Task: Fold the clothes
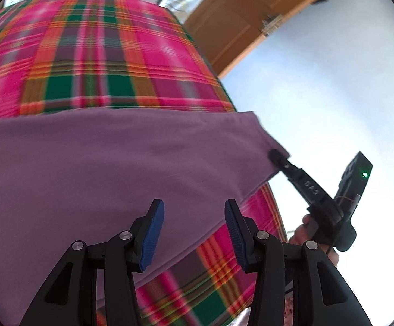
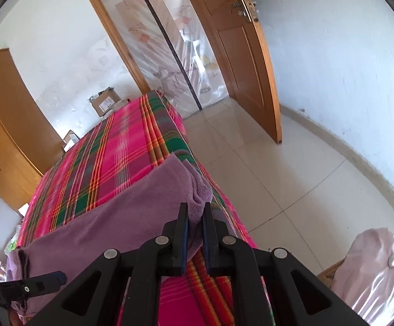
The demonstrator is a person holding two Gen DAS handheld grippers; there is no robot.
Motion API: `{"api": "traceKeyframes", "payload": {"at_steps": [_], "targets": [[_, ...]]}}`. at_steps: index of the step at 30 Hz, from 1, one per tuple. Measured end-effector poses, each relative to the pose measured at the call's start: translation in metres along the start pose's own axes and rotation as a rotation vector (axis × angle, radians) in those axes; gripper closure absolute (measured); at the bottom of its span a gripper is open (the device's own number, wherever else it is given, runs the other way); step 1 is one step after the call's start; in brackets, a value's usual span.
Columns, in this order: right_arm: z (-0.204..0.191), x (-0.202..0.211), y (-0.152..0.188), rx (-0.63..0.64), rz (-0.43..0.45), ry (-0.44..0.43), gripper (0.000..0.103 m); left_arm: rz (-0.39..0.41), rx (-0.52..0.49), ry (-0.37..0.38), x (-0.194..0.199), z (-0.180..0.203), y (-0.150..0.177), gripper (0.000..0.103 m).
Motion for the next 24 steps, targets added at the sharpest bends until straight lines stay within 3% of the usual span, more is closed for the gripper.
{"api": "traceKeyframes", "payload": {"at_steps": [4,11,18,24], "targets": [[0.004,-0.004,0.001,-0.013,-0.023,-0.01,0.094,-0.048,-0.038,0.047,-0.028,0.025,-0.008,0.055],[0.005,-0.005,0.001,-0.018,-0.022,-0.036,0.094,-0.129,-0.079,0.048,-0.065,0.041,-0.003,0.055],[-0.008,0.009,-0.004,-0.004,0.015,-0.077,0.094,-0.111,-0.036,0.082,-0.065,0.036,-0.013,0.055],[-0.039,0.032,-0.008,0.1,0.078,-0.125,0.094,-0.091,-0.003,0.095,-0.055,0.027,-0.026,0.055]]}}
Point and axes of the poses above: each gripper's, at about its wrist camera, not at the fingertips, and x roughly against the way its jaws point, z to its right, y to its underside, the point moved 9 cm from there along -x, roughly the way its jaws point, and after that the axes turned 6 degrees about y, right-handed, at the moved point
